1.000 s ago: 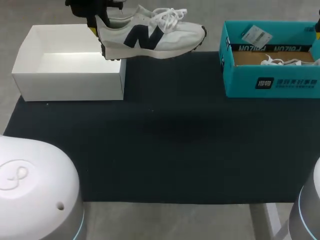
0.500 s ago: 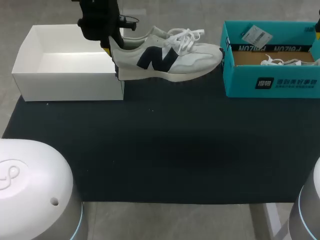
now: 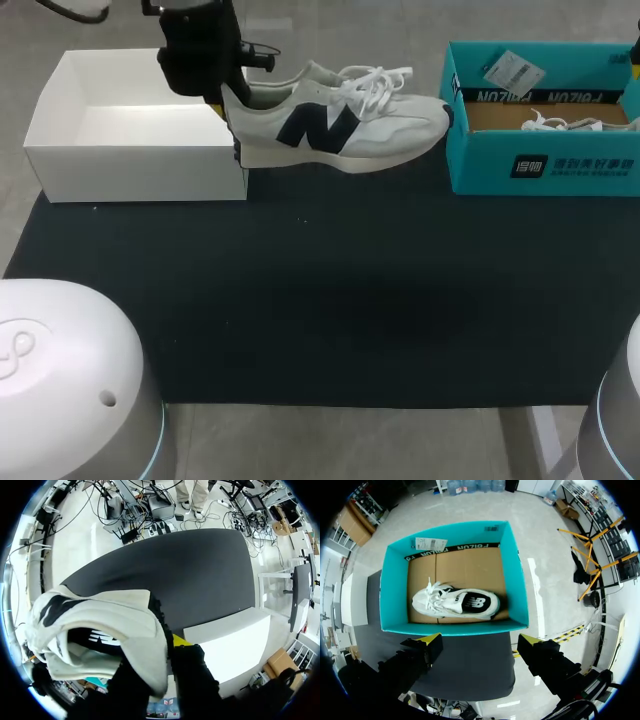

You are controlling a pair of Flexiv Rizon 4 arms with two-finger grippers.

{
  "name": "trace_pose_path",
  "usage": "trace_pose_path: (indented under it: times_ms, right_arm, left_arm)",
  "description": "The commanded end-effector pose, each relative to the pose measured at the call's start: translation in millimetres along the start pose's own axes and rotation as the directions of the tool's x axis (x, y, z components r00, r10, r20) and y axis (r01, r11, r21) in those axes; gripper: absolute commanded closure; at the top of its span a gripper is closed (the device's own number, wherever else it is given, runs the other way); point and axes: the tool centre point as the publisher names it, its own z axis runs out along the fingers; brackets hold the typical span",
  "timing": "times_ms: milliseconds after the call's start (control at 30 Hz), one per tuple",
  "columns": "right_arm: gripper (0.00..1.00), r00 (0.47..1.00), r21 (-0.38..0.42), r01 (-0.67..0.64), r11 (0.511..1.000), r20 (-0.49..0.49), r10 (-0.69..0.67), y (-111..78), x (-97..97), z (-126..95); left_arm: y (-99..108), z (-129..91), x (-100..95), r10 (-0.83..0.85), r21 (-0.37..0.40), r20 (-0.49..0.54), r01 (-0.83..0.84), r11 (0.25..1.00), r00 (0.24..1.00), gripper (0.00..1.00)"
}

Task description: Take the shoe out of the shoebox, open the shoe tongue, remove and reinsert the insole, then place the shoe into the shoebox

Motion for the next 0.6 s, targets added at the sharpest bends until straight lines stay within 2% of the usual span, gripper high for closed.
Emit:
trace_pose_path:
  times_ms: [33, 167, 300, 433, 533, 600]
  right_arm:
    - [0.0, 1.0, 0.002, 0.0, 1.0, 0.0, 0.0, 1.2, -0.1, 0]
    - [0.0, 1.0, 0.002, 0.0, 1.0, 0.0, 0.0, 1.2, -0.1, 0]
    - [0.0, 1.0, 0.002, 0.0, 1.0, 0.0, 0.0, 1.2, -0.1, 0]
    - [0.0, 1.0, 0.002, 0.0, 1.0, 0.0, 0.0, 1.2, -0.1, 0]
    - [0.0, 1.0, 0.002, 0.0, 1.0, 0.0, 0.0, 1.2, -0.1, 0]
    - [0.0, 1.0, 0.002, 0.0, 1.0, 0.0, 0.0, 1.2, -0.1, 0]
  left_arm:
    - [0, -1, 0.4, 0.001, -0.003, 0.002, -0.001, 1.0, 1.0, 1.0]
    - [0, -1, 0.4, 0.001, -0.003, 0.002, -0.001, 1.0, 1.0, 1.0]
    - [-3, 0, -24.1, -0.061, -0.004, -0.067, 0.061, 0.998, 0.996, 1.0]
    - [-7, 0, -38.4, -0.112, -0.031, -0.128, 0.109, 0.994, 0.985, 1.0]
    - [-11, -4, -49.9, -0.135, -0.041, -0.123, 0.131, 0.991, 0.983, 1.0]
    - [-14, -7, -57.7, -0.155, -0.02, -0.159, 0.154, 0.988, 0.975, 1.0]
